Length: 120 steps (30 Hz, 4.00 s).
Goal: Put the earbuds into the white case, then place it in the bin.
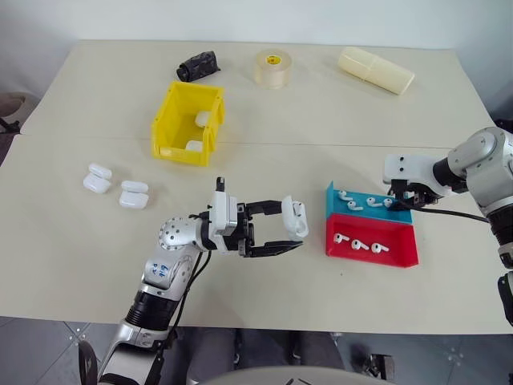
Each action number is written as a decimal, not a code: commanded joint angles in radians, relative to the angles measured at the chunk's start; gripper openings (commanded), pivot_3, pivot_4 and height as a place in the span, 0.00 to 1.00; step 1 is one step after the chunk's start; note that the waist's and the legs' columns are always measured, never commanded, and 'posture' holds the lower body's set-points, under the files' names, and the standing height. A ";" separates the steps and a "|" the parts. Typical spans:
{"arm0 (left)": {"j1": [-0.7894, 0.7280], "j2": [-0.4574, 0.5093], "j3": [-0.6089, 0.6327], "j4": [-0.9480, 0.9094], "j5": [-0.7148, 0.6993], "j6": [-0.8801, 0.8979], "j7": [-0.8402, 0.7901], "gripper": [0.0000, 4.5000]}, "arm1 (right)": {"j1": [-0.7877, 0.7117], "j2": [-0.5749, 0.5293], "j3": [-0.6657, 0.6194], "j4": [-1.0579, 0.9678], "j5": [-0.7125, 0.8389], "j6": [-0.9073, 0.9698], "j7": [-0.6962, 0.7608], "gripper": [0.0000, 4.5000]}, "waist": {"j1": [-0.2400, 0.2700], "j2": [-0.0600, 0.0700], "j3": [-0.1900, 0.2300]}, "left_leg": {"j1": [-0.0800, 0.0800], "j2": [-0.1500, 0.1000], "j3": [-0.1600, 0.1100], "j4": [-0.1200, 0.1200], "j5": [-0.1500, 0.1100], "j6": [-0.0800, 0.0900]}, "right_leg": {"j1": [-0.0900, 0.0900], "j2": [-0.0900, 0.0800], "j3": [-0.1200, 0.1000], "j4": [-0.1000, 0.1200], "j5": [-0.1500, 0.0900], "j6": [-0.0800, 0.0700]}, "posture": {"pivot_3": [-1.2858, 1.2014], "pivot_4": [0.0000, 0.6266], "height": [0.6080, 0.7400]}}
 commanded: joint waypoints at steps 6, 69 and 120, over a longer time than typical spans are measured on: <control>0.007 0.000 -0.001 -0.035 -0.010 -0.014 -0.003 0.61 | 0.026 0.014 -0.019 -0.013 -0.002 0.016 -0.006 0.31 | -0.003 0.000 0.000 | 0.002 0.000 0.000 0.000 0.000 0.000 | 0.001 0.000 0.000 0.000 0.000 0.000 | 0.52 0.24 1.00; -0.005 -0.002 -0.001 -0.046 -0.017 0.010 -0.003 0.61 | 0.085 -0.017 -0.122 -0.106 0.038 0.084 -0.003 0.13 | -0.001 0.000 0.000 | 0.001 0.000 0.000 0.000 0.000 0.000 | 0.001 0.000 0.001 0.000 0.000 0.000 | 0.52 0.24 1.00; -0.182 -0.050 0.051 0.079 -0.061 0.087 -0.042 0.61 | 0.760 0.465 -0.585 -1.065 1.289 0.513 -0.616 0.13 | 0.002 0.000 0.000 | 0.002 -0.002 0.001 -0.001 0.000 0.000 | 0.000 0.001 0.002 0.002 0.000 0.000 | 0.52 0.24 1.00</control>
